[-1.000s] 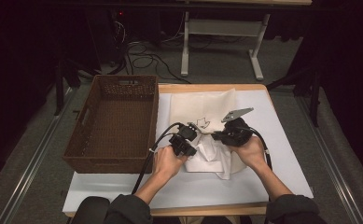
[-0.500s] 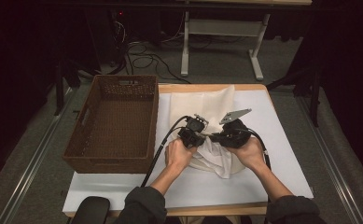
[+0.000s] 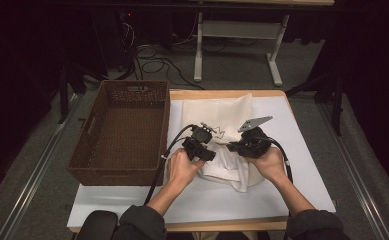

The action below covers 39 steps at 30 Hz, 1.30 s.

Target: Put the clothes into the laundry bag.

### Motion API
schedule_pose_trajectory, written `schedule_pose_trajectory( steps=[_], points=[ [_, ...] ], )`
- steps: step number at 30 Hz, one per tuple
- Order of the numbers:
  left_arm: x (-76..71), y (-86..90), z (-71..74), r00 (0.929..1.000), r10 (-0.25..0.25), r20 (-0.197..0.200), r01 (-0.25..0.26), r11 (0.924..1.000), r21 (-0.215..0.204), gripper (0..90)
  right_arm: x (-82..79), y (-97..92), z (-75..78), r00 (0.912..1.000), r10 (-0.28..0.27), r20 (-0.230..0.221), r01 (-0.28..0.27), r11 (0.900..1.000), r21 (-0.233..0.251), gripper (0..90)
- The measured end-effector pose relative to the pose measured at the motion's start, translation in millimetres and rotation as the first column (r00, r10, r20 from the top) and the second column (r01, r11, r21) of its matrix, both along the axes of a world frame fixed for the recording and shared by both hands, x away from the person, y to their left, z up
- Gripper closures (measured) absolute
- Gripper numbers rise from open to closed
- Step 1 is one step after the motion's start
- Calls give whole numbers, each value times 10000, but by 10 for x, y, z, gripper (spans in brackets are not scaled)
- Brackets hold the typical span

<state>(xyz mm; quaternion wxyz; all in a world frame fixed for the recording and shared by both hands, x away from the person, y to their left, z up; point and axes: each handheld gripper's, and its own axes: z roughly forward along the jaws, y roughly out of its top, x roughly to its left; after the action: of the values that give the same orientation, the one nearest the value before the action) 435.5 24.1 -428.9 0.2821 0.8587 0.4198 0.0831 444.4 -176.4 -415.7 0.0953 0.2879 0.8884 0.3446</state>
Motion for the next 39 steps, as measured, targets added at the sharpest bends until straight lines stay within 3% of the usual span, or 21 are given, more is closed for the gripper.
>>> schedule_pose_trajectory(
  steps=[5,12,15,16,17,18,19,21,24,28,35,38,39],
  points=[
    [18,44,-5,9991,386,-176,-370,9956,863,505,7,10,-6,10000,-10,12,10,10000,-14,871],
    [50,66,-61,9964,634,-564,-554,9895,1336,474,13,-20,1,10000,-86,2,86,9999,-65,870],
    [79,47,-121,9943,631,-865,-495,9874,1504,529,16,-22,-5,10000,-52,9,52,10000,-56,870],
    [85,40,-139,9935,599,-967,-449,9877,1499,637,19,-22,-11,10000,-64,-30,64,10000,-33,870],
    [95,34,-164,9927,490,-1101,-315,9874,1553,637,19,-22,-11,10000,-64,-30,64,10000,-33,870],
    [104,26,-188,9916,422,-1224,-223,9869,1596,697,20,-22,-11,10000,-76,-32,76,10000,-25,870],
    [115,26,-214,9895,348,-1401,-133,9883,1516,758,20,-22,-11,10000,-68,-20,68,10000,-17,870],
    [108,37,-221,9908,343,-1307,-180,9922,1236,864,14,-23,-8,10000,-67,7,67,10000,-26,870],
    [76,51,-176,9943,89,-1060,4,9962,876,888,12,-25,-8,10000,-77,-21,77,10000,-6,870],
    [54,26,-103,9945,-435,-950,430,9990,-82,891,12,-6,-2,10000,-44,-43,44,10000,64,871],
    [85,-165,-104,9921,-1089,-623,1031,9906,-903,892,-29,48,28,9998,213,27,-214,9995,212,872],
    [183,-189,-175,9942,-903,-580,779,9789,-1891,892,-54,33,56,9995,302,53,-303,9992,267,872],
    [209,-187,-190,9952,-780,-590,648,9775,-2006,891,-61,20,64,9996,282,9,-282,9990,334,872]
  ],
)
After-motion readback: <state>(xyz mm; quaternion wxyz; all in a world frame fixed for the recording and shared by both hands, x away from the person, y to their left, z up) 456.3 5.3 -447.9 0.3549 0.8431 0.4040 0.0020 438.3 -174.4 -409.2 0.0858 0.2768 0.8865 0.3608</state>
